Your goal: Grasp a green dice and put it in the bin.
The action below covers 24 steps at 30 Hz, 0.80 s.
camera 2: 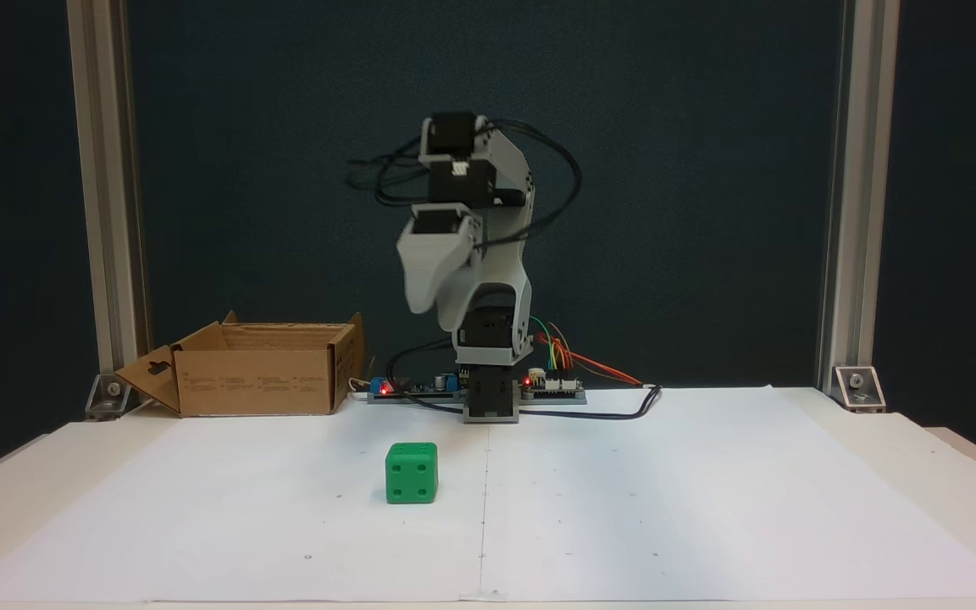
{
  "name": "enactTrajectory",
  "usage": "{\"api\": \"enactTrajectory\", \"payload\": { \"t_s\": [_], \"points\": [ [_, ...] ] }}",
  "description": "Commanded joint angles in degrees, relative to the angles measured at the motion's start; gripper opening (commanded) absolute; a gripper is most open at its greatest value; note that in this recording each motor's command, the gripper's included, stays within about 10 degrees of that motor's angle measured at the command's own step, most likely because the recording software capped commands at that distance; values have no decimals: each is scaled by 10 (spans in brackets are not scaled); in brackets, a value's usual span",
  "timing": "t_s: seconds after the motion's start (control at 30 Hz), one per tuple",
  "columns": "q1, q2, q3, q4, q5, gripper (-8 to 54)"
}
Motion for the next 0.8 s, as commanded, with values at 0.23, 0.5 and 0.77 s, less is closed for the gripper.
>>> {"api": "enactTrajectory", "payload": {
  "t_s": [0.23, 0.5, 0.77],
  "points": [
    [18, -105, -101, 11, 9, 431],
    [24, -161, -132, -14, -17, 435],
    [18, -174, -132, -14, -127, 443]
  ]
}}
